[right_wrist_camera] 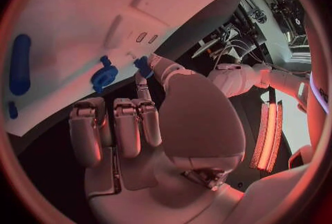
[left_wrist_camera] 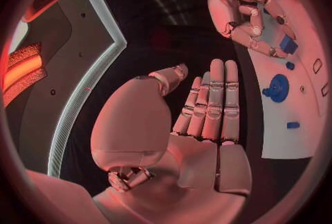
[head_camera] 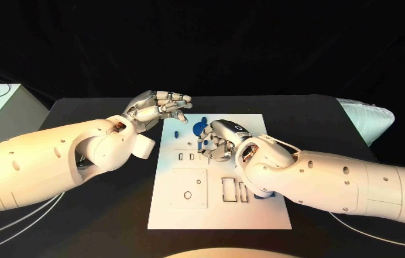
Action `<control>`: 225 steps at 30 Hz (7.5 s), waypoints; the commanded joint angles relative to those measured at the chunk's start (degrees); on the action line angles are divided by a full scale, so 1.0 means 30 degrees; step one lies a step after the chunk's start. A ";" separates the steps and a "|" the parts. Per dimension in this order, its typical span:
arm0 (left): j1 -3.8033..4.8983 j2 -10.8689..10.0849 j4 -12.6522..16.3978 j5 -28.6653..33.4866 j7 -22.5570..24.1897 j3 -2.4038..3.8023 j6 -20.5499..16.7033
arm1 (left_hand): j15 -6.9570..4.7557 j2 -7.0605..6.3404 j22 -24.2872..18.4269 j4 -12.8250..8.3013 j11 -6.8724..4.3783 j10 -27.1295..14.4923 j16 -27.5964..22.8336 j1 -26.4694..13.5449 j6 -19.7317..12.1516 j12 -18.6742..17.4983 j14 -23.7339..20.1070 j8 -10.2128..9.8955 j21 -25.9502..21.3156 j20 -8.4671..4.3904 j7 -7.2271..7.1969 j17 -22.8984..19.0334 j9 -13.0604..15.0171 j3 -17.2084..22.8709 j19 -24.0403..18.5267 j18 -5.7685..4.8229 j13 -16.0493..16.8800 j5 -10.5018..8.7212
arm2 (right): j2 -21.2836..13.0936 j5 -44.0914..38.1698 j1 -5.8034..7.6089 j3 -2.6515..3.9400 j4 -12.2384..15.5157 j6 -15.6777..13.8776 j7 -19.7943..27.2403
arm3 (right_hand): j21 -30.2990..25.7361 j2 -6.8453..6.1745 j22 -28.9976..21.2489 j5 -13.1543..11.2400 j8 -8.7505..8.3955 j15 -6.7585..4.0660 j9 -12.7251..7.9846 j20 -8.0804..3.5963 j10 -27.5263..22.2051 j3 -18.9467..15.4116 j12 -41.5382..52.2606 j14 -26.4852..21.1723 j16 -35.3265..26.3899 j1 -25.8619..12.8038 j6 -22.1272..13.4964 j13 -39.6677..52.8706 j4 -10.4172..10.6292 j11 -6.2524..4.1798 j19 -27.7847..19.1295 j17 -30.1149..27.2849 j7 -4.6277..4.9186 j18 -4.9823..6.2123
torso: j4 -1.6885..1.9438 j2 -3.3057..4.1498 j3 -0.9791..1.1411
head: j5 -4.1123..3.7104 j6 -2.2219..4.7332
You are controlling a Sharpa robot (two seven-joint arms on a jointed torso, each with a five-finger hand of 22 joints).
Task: Assemble the parts on the task board
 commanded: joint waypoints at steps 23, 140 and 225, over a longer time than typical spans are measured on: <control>0.0002 0.0021 0.0037 0.0141 -0.0004 0.0007 0.0433 | 0.0022 0.0078 0.0039 -0.0002 0.0014 -0.0170 0.0089 -0.0047 -0.0135 -0.0073 -0.0121 0.0003 0.0164 0.0034 0.0399 -0.0022 -0.0018 -0.0050 -0.0162 0.0045 0.0016 -0.0071 | 0.1102 -0.2626 -0.0843 -0.0208 -0.0921 -0.0144 -0.1233 | 0.0101 -0.0101 0.5030 -0.0020 0.0061 -0.0148 0.0277 -0.0103 0.2004 0.0120 0.0077 0.1989 0.0065 -0.0312 -0.0047 0.5032 0.0032 -0.0152 0.2031 0.5031 -0.0102 -0.0274 | 0.0036 0.0030 0.0024 | 0.0216 -0.0415; 0.2529 0.4597 -0.4377 -1.6722 -1.6655 -0.1027 0.6784 | -0.2391 -0.0091 0.8899 0.4550 -0.2719 0.2206 1.3985 -0.5093 -0.0779 2.0300 0.7826 0.9110 0.9613 -0.2059 -0.2327 1.4498 0.9028 -0.3558 0.5229 -0.0846 1.5805 -0.0048 | -0.4822 1.1883 0.3815 0.0326 -0.0387 0.0259 0.5330 | -0.1997 0.0141 0.3524 0.2076 -0.1364 0.0705 -0.0561 0.0657 -0.0136 -0.4387 -0.2610 0.1925 -0.0025 0.3364 -0.3198 0.2825 0.2314 0.0842 0.0895 0.4801 0.1064 0.0279 | -0.0089 -0.0826 0.0348 | 0.0555 -0.1156; 0.2580 0.7714 -0.6485 -1.5128 -1.7145 -0.2440 1.0456 | -0.2547 0.1745 0.9387 0.3162 -0.2934 0.1857 1.4362 -0.2091 -0.1098 2.0455 0.7962 0.9140 0.9961 -0.2086 -0.2542 1.5164 1.0431 -0.1094 0.5237 -0.0893 1.5678 -0.0048 | -0.4294 1.1965 0.3648 0.0300 -0.1109 0.0773 0.5004 | -0.2285 -0.0049 0.3341 0.2217 -0.1178 0.0743 -0.0555 0.0689 -0.0288 -0.3930 -0.2755 0.1914 -0.0041 0.2926 -0.3340 0.2684 0.2506 0.0884 0.0750 0.4762 0.1099 0.0348 | -0.0065 -0.0773 0.0311 | 0.0478 -0.1918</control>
